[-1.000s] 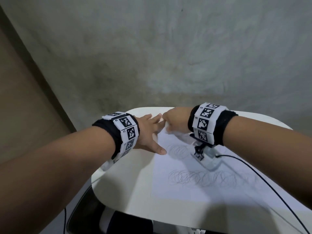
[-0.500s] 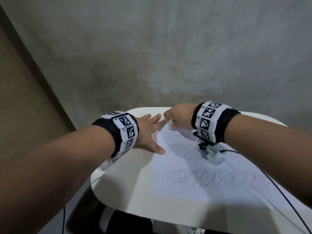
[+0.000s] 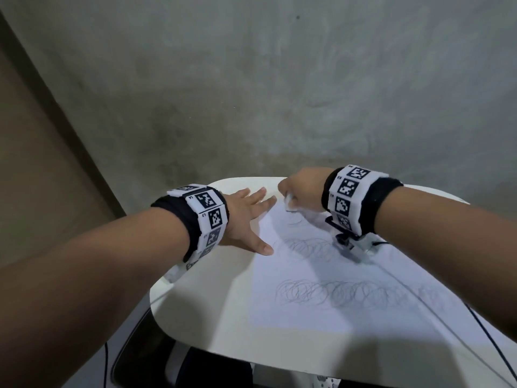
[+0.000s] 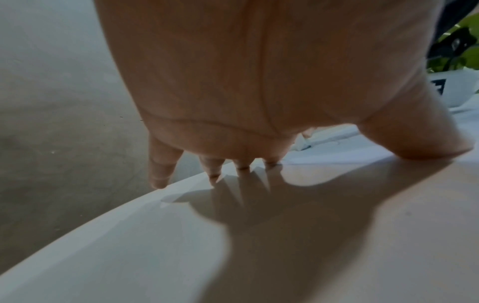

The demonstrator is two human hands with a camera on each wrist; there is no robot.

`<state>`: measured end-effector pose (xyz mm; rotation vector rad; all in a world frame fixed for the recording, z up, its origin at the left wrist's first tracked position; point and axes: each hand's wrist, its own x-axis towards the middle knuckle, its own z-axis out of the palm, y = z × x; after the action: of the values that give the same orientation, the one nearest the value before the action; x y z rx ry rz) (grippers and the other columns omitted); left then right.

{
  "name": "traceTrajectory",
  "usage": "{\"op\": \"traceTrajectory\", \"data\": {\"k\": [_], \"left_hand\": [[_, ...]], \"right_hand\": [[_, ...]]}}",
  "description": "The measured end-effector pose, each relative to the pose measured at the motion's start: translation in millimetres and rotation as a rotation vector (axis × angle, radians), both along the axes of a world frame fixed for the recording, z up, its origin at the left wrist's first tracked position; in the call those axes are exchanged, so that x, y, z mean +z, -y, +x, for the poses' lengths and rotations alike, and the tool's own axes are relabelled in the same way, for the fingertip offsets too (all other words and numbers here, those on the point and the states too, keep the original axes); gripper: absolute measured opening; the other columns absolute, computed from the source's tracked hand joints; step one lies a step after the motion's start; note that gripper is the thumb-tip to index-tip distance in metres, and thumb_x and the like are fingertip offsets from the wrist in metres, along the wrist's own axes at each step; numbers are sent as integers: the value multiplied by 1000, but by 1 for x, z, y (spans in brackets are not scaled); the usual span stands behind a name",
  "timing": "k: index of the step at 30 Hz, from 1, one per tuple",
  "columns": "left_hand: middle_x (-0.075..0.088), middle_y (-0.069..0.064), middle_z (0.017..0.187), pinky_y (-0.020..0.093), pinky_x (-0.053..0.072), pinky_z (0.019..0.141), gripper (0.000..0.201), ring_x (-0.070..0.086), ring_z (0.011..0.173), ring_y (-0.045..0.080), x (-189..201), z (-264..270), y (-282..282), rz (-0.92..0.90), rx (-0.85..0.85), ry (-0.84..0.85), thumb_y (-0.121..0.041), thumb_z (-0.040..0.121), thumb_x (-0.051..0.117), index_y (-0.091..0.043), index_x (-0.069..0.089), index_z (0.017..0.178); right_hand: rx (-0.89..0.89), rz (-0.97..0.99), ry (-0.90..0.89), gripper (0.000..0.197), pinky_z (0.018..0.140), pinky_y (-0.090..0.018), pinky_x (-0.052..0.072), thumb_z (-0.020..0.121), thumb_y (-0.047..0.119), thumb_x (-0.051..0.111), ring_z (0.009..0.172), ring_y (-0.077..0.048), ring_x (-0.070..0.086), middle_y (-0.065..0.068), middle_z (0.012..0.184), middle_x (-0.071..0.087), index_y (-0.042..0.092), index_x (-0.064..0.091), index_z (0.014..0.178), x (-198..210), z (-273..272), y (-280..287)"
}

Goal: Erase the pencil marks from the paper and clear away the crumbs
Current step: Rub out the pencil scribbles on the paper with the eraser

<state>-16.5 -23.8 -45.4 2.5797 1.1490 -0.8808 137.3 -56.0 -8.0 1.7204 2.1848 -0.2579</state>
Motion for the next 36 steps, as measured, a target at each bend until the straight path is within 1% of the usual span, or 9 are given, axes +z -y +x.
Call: {"op": "traceTrajectory", "data": {"k": [4,8,11,13,18,20,23,25,36], "left_hand": [[-30,-10,159,56,5,118,111,-16,150,21,1,0,1,7,-11,0,-81,78,48,-37,-24,150],[-30,-12,159,56,3,118,112,-17,150,19,2,0,2,-7,10,5,-80,78,50,-38,-24,150],[-31,-10,159,56,4,118,112,-17,150,21,3,2,2,-10,0,-10,-79,79,51,-36,-25,150],[-31,-11,158,56,3,118,112,-18,150,20,4,2,2,-12,5,-8,-79,79,51,-37,-25,150],[-31,-10,158,56,3,118,112,-18,150,21,4,3,2,-13,4,-17,-79,79,51,-37,-27,148],[-31,-11,158,56,3,119,111,-18,150,20,4,2,2,-11,5,-10,-79,79,51,-37,-26,149],[-30,-11,159,56,3,118,112,-17,150,20,2,1,1,-6,8,-5,-80,78,50,-38,-25,149],[-31,-10,159,57,4,118,113,-17,150,21,1,2,1,-3,0,-11,-80,78,50,-38,-27,149],[-29,-12,159,55,3,117,113,-16,150,20,0,2,0,5,14,-4,-80,78,51,-38,-25,150]], "right_hand": [[69,-91,-26,38,91,-38,51,89,19,56,95,-21,62,5,100,66,34,55,124,-6,-5,6],[-27,36,51,7,82,-36,53,89,21,52,83,-25,61,5,76,57,22,54,95,-5,5,-1],[27,-43,69,16,76,-30,49,90,24,56,92,-22,64,2,94,68,36,57,100,-10,-2,5],[-28,-8,93,7,77,-31,51,89,25,55,92,-24,65,-3,96,68,25,61,93,-6,1,3],[-27,-62,108,26,63,-25,44,87,16,57,71,-20,57,5,68,55,27,46,67,-2,-6,9],[-38,-17,150,7,70,-29,47,89,21,55,81,-23,61,2,81,62,22,56,82,-1,0,5],[-17,-11,214,22,71,-30,49,88,20,57,87,-23,60,1,99,65,13,56,108,1,-2,5],[54,-84,207,37,64,-25,40,85,18,63,87,-22,57,4,91,62,21,53,121,-1,-9,14],[4,19,261,6,76,-32,51,88,22,54,85,-23,61,3,95,63,16,53,87,0,6,8]]}}
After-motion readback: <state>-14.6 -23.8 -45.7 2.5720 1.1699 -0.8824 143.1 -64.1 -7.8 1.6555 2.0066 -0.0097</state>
